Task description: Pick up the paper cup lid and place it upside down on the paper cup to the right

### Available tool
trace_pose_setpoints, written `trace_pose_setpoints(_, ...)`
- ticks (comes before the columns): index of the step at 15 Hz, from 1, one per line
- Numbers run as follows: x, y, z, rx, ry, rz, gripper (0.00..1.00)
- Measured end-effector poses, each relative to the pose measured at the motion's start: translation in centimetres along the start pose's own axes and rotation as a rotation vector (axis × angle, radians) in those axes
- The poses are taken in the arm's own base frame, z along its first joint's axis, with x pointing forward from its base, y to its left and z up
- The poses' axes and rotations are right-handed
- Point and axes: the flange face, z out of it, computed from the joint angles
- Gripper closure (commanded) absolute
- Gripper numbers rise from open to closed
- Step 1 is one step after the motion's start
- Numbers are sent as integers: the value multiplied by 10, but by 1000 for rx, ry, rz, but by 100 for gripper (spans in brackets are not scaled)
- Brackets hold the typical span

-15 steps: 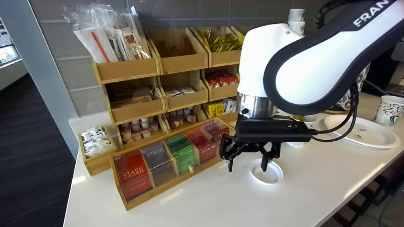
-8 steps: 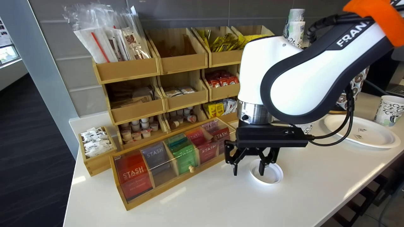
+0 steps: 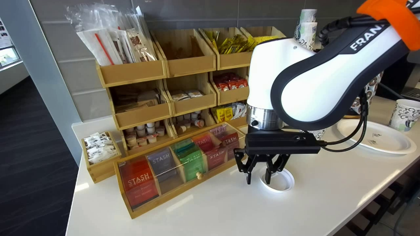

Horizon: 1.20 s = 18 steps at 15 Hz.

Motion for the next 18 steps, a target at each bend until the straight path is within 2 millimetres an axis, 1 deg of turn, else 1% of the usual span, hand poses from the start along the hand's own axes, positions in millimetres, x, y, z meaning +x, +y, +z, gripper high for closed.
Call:
trace_pose_setpoints(1, -1, 0, 0, -1, 2, -3, 53)
trace_pose_setpoints(4, -2, -1, -1, -5, 9, -14, 52)
trace_pose_setpoints(7, -3, -2, -3, -9, 22, -25, 58)
trace_pose_setpoints(8, -3, -3, -4, -11, 29, -28, 62)
trace_pose_setpoints(9, -3, -3, -6, -13, 35, -30, 62)
trace_pose_setpoints(13, -4, -4, -7, -19, 46, -41, 71)
trace_pose_setpoints(14, -4, -4, -7, -21, 48, -43, 71)
trace_pose_setpoints(16, -4, -4, -7, -26, 50, -48, 77)
trace_pose_setpoints(18, -4, -3, -7, -28, 52, -52, 87)
